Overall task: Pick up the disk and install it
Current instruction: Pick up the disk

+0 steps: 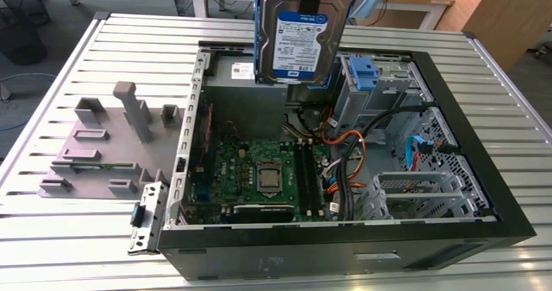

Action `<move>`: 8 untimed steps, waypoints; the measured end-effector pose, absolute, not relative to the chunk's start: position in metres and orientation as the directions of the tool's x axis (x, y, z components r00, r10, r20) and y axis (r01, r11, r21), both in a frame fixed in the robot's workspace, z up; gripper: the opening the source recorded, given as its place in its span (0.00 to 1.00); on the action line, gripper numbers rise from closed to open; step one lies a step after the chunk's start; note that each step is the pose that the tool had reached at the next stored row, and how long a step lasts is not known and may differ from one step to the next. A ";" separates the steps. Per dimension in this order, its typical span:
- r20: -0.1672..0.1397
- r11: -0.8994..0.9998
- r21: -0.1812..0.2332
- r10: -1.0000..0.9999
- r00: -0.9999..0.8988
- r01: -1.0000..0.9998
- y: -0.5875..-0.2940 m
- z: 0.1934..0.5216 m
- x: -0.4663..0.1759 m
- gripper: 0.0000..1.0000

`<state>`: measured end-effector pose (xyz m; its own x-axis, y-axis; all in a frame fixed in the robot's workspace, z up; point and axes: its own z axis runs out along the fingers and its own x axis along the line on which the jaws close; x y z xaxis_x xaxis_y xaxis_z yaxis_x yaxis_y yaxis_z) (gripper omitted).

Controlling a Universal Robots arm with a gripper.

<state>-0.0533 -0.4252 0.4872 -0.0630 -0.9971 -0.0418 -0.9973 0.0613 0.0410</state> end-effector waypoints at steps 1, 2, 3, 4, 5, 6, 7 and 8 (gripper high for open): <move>-0.042 0.061 0.041 -0.997 -0.063 -0.997 -0.426 0.487 -0.053 0.35; -0.042 0.061 0.041 -0.997 -0.063 -0.997 -0.426 0.487 -0.053 0.35; -0.042 0.061 0.041 -0.997 -0.063 -0.997 -0.427 0.487 -0.053 0.35; -0.042 0.061 0.041 -0.997 -0.063 -0.997 -0.428 0.487 -0.053 0.35; -0.042 0.061 0.041 -0.997 -0.063 -0.997 -0.429 0.487 -0.053 0.35; -0.042 0.061 0.041 -0.997 -0.063 -0.997 -0.429 0.487 -0.053 0.35; -0.042 0.061 0.041 -0.997 -0.063 -0.997 -0.430 0.487 -0.053 0.35; -0.042 0.061 0.041 -0.997 -0.063 -0.997 -0.431 0.487 -0.053 0.35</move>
